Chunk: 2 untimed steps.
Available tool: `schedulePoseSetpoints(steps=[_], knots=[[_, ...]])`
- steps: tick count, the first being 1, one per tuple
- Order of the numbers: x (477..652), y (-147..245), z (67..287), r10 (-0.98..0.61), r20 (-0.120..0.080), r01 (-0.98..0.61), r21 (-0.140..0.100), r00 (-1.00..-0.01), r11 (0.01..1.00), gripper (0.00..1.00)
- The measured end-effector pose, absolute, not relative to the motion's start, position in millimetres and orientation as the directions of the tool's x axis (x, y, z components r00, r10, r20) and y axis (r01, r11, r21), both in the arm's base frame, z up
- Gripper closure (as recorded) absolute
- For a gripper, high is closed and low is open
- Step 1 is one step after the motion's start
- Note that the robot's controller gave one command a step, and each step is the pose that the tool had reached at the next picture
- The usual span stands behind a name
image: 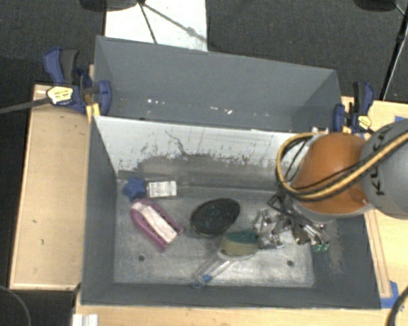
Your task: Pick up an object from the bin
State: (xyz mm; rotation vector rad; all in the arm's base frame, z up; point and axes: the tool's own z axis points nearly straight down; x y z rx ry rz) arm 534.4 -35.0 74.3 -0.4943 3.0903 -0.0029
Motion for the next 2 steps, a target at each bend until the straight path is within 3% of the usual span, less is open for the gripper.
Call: schedulePoseSetpoints(steps=[1,2], knots=[[494.4,-12.7,183.0,-0.267,-0.008,-0.267,-0.002,-0.964,0.964,1.0],[494.1,-13.2,178.7,-0.267,-0.002,-0.267,0.0,-0.964,0.964,0.0]])
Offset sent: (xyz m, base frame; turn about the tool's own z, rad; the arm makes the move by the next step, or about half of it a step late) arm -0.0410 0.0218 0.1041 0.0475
